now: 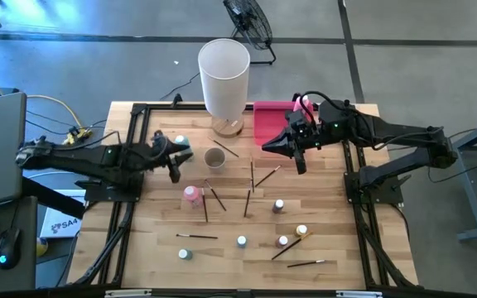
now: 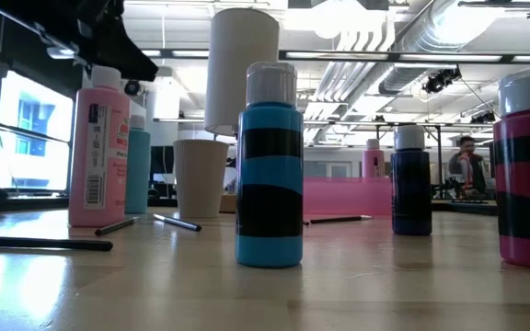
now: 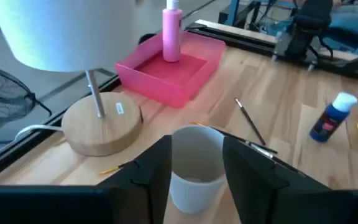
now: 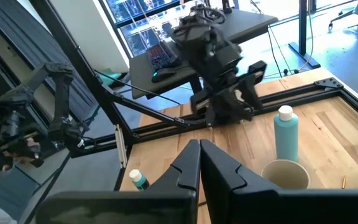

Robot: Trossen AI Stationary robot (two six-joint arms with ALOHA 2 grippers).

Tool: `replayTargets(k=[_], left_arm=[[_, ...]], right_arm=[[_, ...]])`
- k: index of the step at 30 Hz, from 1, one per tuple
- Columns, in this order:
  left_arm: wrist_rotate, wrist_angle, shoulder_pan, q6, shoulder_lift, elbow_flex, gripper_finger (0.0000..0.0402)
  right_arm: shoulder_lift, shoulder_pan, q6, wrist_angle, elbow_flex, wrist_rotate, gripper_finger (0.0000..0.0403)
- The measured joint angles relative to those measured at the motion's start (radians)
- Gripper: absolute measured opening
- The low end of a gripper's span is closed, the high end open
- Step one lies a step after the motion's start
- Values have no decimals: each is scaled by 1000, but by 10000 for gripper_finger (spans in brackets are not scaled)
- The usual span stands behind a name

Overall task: Pick & Place Paint Supplies
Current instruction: Put the big blue paint bottle into the pink bin

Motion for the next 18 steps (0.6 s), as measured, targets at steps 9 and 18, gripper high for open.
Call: replayTargets(k=[9, 18], left_arm=[[358, 2, 296, 53, -37, 0, 111], [471, -25, 431, 101, -69, 19, 111]], right_arm=[[0, 0, 4, -14, 0, 0, 5], [0, 0, 4, -13, 0, 0, 5]])
